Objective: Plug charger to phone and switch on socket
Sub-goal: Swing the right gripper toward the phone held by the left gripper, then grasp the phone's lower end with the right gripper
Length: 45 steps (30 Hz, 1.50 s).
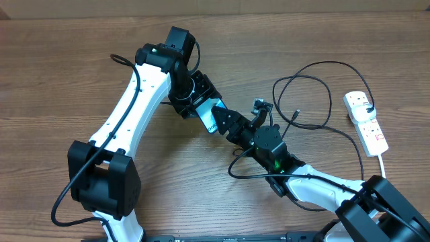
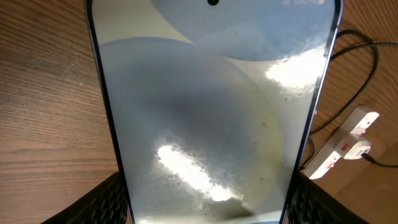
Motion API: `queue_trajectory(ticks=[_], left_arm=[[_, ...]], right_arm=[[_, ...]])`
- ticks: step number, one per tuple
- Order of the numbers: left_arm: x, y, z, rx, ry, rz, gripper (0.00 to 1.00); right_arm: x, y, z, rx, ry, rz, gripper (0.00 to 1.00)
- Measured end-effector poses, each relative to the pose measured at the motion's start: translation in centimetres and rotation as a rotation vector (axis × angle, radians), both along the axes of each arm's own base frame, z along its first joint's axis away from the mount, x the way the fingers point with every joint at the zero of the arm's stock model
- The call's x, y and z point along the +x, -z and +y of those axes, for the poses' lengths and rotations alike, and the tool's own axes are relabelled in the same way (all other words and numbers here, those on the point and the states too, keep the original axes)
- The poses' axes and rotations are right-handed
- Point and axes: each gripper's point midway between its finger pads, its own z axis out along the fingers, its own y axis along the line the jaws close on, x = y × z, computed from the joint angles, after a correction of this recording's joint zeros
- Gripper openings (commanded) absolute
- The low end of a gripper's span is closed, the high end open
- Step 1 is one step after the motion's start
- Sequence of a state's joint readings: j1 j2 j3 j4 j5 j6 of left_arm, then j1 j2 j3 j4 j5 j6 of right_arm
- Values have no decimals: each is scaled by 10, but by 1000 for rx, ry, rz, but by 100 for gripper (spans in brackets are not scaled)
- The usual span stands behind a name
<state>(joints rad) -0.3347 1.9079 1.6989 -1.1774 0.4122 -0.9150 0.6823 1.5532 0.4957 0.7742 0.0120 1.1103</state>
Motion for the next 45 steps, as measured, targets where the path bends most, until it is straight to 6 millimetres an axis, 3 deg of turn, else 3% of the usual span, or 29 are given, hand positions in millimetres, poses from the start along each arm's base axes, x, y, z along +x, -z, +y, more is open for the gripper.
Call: queue_trajectory(ticks=[21, 31, 45], left_arm=[[-4, 0, -9, -2, 5, 6, 56], [-9, 1, -26, 15, 49, -22, 56], [-6, 2, -22, 37, 43, -35, 56]], right_arm=[[2, -1, -2, 15, 18, 6, 49], [1, 0, -1, 12, 15, 12, 40], [-9, 1, 10, 13, -32, 18, 31]])
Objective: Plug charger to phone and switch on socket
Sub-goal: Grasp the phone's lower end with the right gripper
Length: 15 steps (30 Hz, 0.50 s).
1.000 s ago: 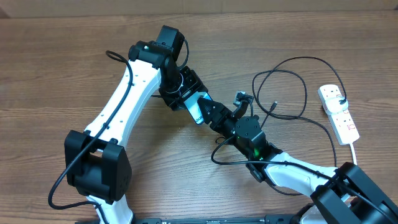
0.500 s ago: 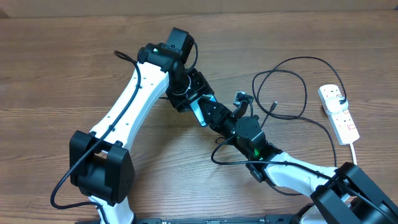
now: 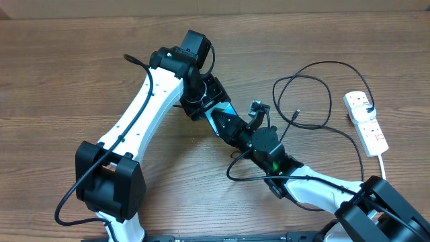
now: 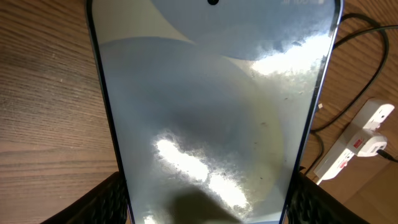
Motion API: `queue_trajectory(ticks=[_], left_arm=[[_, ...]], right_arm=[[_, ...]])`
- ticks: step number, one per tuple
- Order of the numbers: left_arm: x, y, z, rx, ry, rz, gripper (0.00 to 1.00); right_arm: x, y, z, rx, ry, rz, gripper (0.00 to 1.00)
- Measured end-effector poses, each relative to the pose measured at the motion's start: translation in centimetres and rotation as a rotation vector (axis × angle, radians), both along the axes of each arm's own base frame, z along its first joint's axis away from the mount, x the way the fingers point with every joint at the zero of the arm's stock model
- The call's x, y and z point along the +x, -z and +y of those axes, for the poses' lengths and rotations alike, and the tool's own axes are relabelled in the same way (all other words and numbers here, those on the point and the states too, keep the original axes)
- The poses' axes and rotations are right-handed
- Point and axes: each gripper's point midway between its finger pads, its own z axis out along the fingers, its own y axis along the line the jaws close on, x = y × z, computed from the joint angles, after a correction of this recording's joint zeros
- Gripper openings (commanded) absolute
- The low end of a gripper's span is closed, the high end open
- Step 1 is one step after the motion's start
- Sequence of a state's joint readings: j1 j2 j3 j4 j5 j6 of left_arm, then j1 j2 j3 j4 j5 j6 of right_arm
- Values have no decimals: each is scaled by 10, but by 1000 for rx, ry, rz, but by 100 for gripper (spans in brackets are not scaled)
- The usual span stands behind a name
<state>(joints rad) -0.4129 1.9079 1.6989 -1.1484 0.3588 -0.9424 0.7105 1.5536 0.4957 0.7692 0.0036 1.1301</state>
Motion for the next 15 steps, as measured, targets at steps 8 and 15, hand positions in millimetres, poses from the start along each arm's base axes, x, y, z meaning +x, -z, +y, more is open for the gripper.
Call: queue_trajectory(ticks=[8, 15], left_arm=[[2, 0, -1, -3, -2, -7, 56], [1, 0, 0, 2, -2, -4, 56]], right_arm=[[-5, 0, 6, 0, -19, 0, 31], [-5, 1, 5, -2, -16, 3, 25]])
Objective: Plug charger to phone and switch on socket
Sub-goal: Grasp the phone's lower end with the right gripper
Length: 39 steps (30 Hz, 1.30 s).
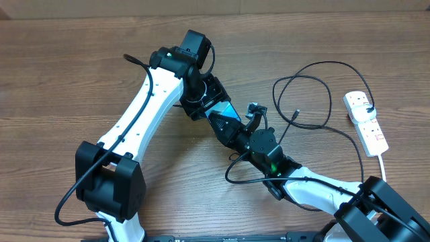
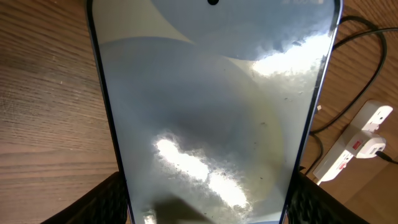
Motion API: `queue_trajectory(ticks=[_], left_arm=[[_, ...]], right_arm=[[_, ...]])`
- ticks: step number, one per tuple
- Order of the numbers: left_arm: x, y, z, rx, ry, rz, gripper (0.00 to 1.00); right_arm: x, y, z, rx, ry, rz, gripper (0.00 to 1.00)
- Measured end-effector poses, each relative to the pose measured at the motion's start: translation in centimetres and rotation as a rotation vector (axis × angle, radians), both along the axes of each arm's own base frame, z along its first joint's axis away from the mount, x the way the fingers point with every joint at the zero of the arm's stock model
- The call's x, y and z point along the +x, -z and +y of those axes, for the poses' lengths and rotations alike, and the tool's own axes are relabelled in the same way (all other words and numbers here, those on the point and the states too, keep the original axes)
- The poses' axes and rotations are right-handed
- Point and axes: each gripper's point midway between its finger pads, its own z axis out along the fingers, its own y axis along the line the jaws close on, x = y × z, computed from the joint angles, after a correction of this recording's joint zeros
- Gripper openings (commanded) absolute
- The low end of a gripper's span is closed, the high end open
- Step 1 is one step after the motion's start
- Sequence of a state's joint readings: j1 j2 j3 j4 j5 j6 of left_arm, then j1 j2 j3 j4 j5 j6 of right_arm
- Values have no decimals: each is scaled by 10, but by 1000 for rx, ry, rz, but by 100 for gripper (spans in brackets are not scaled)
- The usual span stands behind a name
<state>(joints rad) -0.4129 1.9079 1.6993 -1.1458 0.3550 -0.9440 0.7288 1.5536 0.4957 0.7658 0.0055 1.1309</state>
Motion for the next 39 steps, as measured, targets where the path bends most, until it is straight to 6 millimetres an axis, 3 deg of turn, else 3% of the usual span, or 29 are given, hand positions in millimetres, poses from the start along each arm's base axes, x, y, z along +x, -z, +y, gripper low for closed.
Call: queue_trajectory(ticks=[8, 18, 39], left_arm=[[-1, 0, 2, 10, -2, 5, 56], [-3, 1, 4, 21, -3, 11, 56], [-2, -1, 4, 24, -4, 6, 56]], right_arm=[[1, 0, -1, -2, 10, -2, 24], [4, 1, -4, -9, 30, -5, 15], [5, 0, -4, 10, 37, -2, 7]])
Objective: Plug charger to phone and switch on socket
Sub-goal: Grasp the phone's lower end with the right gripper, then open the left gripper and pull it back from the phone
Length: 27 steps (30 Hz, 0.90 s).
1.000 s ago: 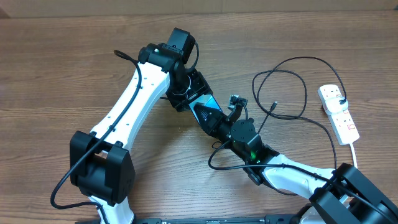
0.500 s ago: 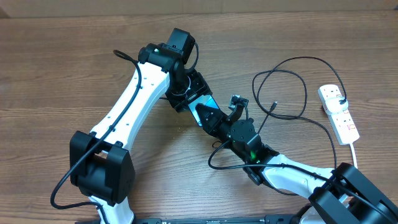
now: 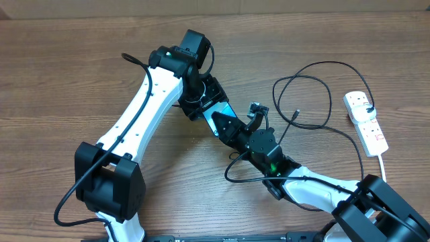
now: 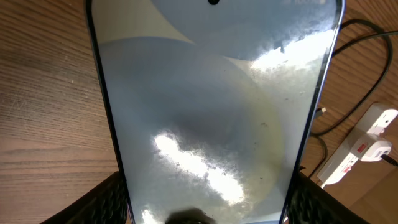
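Observation:
The phone (image 4: 211, 112) fills the left wrist view, its pale screen up, lifted off the wooden table. My left gripper (image 4: 208, 196) is shut on its two long edges, with black fingers (image 4: 112, 199) at either side. Overhead, the phone (image 3: 220, 111) juts down-right from the left gripper (image 3: 205, 101). My right gripper (image 3: 230, 129) is at the phone's free end; its jaws are hidden. The black charger cable (image 3: 316, 81) loops on the table, its loose plug end (image 3: 296, 114) lying free. The white socket strip (image 3: 366, 121) lies at the right.
A plug (image 3: 363, 101) sits in the strip's far socket, and the strip's white lead runs off the right edge. The strip (image 4: 364, 146) and cable (image 4: 357, 74) also show right of the phone. The right arm's own black cable (image 3: 236, 171) loops beside its forearm.
The right gripper has edged slightly up-left against the phone's end, and a dark reflection now shows at the bottom of the screen. The left gripper holds the phone almost where it was.
The left gripper first held the phone lower and further left, with the right gripper at its free end. Then both had shifted up and right over the table. Since then the phone has stayed put, the right gripper close at its end, the cable's plug lying untouched.

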Motion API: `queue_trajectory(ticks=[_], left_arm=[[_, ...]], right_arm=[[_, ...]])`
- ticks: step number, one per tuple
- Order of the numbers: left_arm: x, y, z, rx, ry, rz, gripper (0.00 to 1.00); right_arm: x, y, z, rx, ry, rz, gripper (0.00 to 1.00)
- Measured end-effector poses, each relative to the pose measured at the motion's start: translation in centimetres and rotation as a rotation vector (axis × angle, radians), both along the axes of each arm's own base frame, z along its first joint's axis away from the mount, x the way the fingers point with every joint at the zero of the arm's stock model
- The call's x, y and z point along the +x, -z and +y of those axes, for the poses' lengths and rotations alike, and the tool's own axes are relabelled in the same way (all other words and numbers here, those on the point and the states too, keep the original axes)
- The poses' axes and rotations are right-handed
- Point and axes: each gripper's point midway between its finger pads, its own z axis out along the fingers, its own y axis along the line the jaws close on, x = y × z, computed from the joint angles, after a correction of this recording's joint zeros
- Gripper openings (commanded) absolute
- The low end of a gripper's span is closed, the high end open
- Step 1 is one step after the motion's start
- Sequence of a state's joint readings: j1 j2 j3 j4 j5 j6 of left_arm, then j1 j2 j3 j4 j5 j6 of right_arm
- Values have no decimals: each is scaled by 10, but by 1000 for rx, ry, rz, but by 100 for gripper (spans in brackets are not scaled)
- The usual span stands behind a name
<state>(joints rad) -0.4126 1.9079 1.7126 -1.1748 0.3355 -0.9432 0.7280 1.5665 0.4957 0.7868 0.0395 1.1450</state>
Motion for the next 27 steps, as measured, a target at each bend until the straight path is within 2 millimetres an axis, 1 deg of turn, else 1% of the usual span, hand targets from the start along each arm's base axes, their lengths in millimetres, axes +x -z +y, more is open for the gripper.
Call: queue_trajectory(ticks=[8, 10, 15, 19, 23, 27], left_arm=[[0, -1, 0, 3, -1, -1, 57], [0, -1, 0, 3, -1, -1, 61], [0, -1, 0, 3, 0, -1, 77], [0, 0, 1, 8, 0, 0, 85], [0, 0, 2, 15, 5, -5, 89], [2, 0, 2, 15, 18, -20, 92]], right_arm=[[0, 0, 1, 16, 0, 12, 5], [0, 0, 1, 19, 1, 14, 5], [0, 0, 1, 21, 1, 16, 4], [-1, 0, 2, 11, -10, 6, 4], [-1, -3, 3, 15, -14, -9, 4], [-1, -3, 3, 15, -14, -9, 4]])
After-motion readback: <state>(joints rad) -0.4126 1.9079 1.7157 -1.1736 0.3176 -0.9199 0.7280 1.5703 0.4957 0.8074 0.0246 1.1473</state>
